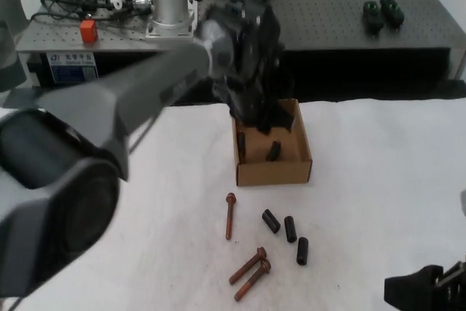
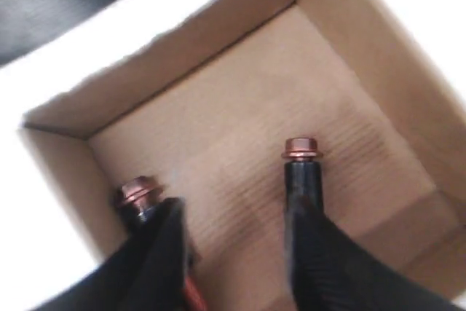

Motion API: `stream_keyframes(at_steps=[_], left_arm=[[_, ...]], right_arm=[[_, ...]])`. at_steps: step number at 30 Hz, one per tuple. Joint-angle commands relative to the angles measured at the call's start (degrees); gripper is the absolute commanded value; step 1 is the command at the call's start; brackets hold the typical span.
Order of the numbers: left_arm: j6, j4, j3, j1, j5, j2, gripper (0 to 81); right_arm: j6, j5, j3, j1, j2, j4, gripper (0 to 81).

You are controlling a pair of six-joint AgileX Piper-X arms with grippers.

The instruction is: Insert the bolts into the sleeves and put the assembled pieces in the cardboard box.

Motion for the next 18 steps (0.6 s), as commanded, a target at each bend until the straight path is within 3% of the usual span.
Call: stream_keyframes(at_steps=[1, 4, 11, 18], left_arm=[[0.7, 1.3, -0.3, 0.4, -1.0, -6.6, 17.5], [1.2, 1.3, 5.5, 1.5, -1.3, -14.1, 1.3], [-2.2, -2.3, 31.9, 2.9, -0.4, -36.0, 0.1], [-3.3, -3.0, 49.1, 2.9, 2.2, -53.8, 0.1]], right_arm=[[-0.6, 1.7, -2.4, 2.1, 2.5, 0.5, 41.2], [-0.6, 3.5, -5.7, 4.8, 7.5, -1.0, 41.2], [-3.1, 8.7, -15.3, 11.5, 25.0, -1.0, 41.2], [-3.1, 14.9, -23.3, 16.4, 41.0, -3.6, 41.2]])
